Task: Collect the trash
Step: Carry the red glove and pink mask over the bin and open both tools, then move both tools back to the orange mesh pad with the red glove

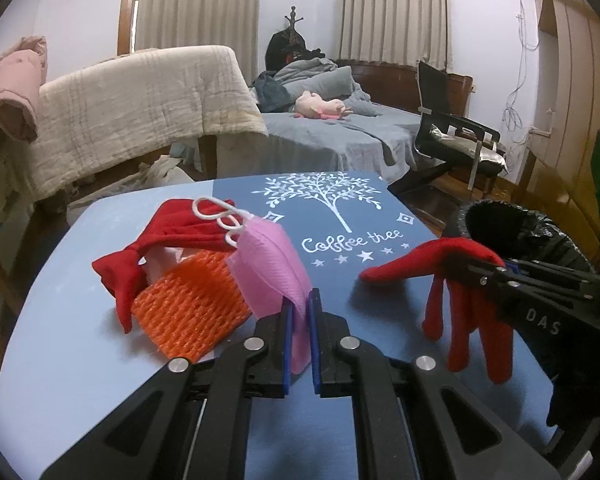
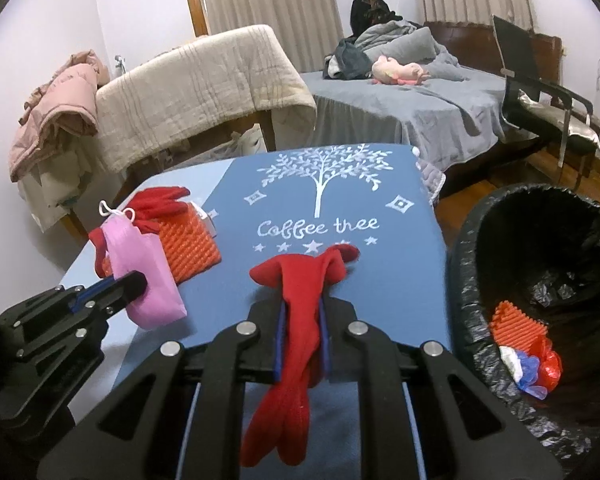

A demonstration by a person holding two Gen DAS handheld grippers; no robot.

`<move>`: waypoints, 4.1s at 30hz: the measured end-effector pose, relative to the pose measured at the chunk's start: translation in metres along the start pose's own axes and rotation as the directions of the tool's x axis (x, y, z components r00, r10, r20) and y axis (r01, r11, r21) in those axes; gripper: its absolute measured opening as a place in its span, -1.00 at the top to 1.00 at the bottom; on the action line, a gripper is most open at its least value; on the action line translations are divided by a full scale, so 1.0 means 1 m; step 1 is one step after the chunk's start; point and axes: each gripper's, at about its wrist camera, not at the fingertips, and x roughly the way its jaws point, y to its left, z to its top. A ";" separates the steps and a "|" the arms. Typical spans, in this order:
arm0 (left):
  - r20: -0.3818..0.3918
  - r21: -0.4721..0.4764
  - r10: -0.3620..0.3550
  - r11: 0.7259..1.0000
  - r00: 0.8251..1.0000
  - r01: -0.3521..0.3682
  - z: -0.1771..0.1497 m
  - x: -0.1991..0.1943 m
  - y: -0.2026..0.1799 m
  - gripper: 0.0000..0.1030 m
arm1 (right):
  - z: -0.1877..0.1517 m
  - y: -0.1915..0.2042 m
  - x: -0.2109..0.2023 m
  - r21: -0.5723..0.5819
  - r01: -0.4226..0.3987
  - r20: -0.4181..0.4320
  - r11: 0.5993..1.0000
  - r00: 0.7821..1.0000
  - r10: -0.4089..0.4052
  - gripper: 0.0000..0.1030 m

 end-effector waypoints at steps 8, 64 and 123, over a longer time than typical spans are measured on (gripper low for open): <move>0.009 0.010 -0.009 1.000 1.000 0.009 0.004 -0.004 -0.010 0.86 | 0.008 -0.005 -0.017 0.001 0.000 0.034 1.000 0.999 0.000 0.76; -0.096 0.163 -0.423 0.886 0.901 0.433 0.061 0.076 -0.236 -0.13 | -0.006 -0.225 -0.123 0.246 0.432 0.105 0.867 0.878 -0.467 -0.37; 0.013 -0.141 0.166 0.977 0.986 -0.162 0.006 0.010 0.101 -0.65 | 0.026 0.034 0.031 -0.075 0.134 0.048 0.988 0.990 -0.131 -0.89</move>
